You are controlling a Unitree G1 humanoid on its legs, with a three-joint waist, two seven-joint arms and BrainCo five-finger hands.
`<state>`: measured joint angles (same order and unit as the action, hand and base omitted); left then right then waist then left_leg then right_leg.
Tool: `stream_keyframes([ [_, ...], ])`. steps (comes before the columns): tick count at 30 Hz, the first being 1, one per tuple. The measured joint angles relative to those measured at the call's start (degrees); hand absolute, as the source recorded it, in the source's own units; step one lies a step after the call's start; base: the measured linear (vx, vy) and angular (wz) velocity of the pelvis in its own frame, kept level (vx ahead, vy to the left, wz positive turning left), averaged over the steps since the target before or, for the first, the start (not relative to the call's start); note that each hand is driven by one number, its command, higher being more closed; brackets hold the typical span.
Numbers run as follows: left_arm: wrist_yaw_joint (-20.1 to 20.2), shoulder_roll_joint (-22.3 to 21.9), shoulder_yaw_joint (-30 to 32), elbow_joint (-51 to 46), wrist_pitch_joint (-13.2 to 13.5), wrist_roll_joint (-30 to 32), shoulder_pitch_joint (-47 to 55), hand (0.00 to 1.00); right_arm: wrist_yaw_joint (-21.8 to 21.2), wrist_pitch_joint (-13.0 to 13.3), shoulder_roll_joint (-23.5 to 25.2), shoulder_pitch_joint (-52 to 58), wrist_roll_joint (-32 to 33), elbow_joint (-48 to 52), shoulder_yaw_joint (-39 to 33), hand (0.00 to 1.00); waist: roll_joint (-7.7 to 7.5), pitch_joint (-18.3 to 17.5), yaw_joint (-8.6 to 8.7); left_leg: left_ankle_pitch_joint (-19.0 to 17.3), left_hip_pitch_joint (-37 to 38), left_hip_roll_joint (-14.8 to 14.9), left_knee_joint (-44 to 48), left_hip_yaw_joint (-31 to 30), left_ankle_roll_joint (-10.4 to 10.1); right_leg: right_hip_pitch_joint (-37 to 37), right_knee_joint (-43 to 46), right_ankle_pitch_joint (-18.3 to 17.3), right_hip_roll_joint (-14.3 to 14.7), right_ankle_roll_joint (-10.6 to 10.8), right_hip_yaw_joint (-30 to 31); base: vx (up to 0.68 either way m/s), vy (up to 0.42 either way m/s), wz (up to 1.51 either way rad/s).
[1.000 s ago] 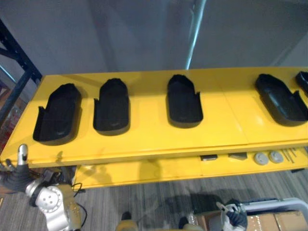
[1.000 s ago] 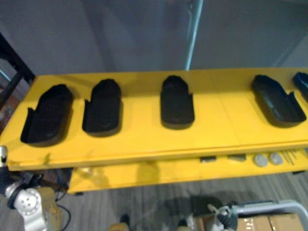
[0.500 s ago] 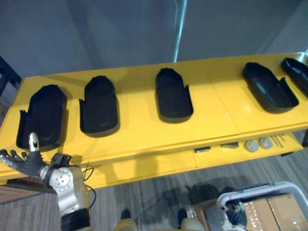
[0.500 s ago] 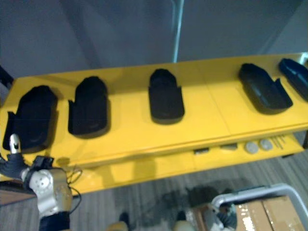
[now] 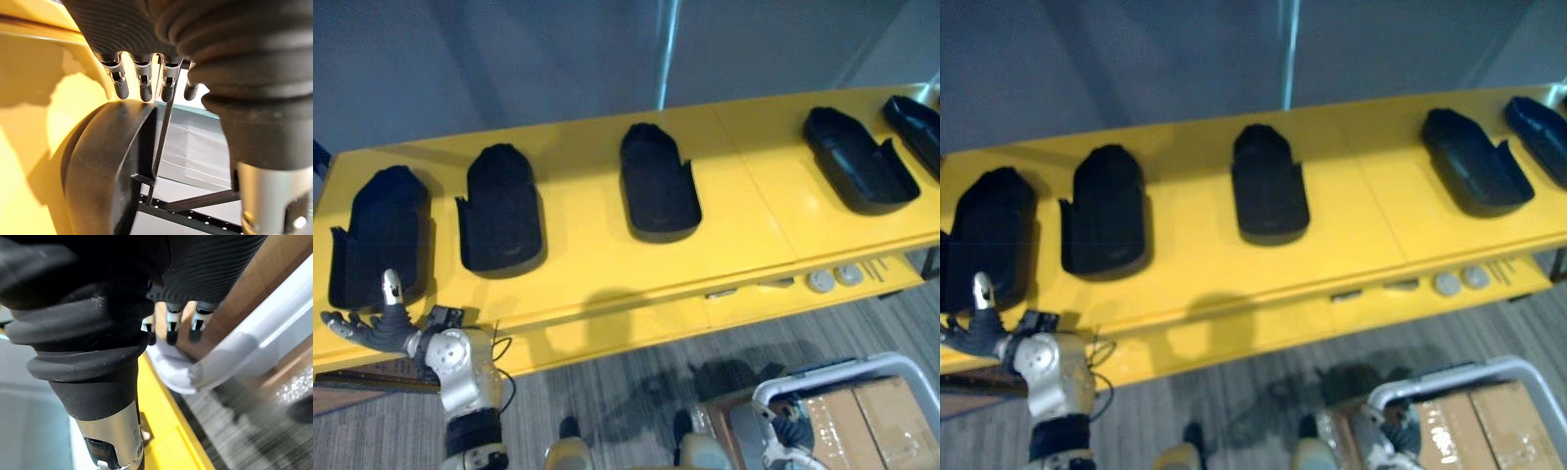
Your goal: Walk over and take plastic housings, then place them on the shelf
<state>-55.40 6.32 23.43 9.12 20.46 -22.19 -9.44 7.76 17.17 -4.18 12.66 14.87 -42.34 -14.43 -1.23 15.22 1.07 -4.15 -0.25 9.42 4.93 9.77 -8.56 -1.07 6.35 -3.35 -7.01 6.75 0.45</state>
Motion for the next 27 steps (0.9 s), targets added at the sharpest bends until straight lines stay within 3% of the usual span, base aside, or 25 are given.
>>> stream_keyframes([
  [22, -2.03, 3.70, 0.64, 4.96, 0.22, -0.54, -4.32, 0.00, -0.01, -0.01, -0.52, -0.24, 0.03, 1.47, 1.46, 0.00, -0.24, 0.91, 0.52, -1.92, -1.97, 0.35, 3.59, 0.36, 0.23, -1.10, 0.55, -0.01, 0.07, 0.00, 1.06, 0.00, 0.003, -0.01],
  [27, -4.89, 4.49, 2.00, 5.46, 2.34, -1.94, -5.96, 0.00, -0.06, -0.03, -0.50, -0.53, 0.04, 1.47, 1.48, 0.00, -0.17, 2.12, 0.58, -1.92, -2.11, 0.29, 3.79, 0.26, 0.23, -1.19, 0.55, -0.01, 0.05, 0.01, 1.02, 0.00, 0.000, 0.00],
])
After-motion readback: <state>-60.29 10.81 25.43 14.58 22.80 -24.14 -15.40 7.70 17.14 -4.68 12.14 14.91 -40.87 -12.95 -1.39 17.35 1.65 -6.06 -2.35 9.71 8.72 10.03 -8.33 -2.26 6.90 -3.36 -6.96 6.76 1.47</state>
